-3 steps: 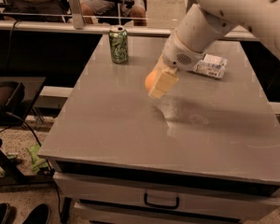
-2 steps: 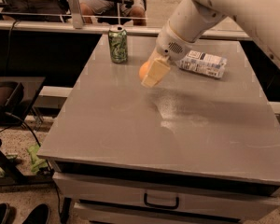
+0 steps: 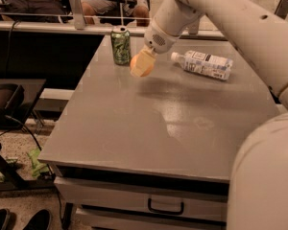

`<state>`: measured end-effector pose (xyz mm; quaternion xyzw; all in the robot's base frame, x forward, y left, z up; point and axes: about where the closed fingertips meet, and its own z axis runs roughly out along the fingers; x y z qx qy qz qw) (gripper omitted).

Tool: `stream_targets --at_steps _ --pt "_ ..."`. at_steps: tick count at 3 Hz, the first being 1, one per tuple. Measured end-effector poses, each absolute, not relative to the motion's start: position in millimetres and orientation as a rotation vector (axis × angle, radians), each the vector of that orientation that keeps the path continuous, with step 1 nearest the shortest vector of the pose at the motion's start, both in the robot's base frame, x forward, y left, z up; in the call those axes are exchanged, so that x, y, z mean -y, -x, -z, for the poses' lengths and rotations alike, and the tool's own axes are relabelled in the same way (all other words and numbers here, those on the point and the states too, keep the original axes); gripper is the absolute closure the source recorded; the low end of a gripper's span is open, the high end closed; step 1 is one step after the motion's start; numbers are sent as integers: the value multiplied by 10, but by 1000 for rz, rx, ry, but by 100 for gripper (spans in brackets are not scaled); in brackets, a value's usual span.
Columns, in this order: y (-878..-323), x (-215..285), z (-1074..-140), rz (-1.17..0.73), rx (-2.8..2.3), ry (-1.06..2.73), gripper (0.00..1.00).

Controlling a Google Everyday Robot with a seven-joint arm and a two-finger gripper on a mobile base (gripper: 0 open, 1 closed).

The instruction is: Move orange near green can

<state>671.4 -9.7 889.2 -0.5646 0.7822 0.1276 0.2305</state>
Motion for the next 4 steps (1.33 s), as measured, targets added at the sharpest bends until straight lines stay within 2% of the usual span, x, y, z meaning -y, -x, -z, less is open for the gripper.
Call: stream_targets --at_steps 2,3,4 --pt "-7092 -237 -8717 -340 -2193 1471 100" --pt "-7229 -334 -8647 -331 -2196 1443 84" --pt "-7337 -374 -8575 -343 -2193 1422 61"
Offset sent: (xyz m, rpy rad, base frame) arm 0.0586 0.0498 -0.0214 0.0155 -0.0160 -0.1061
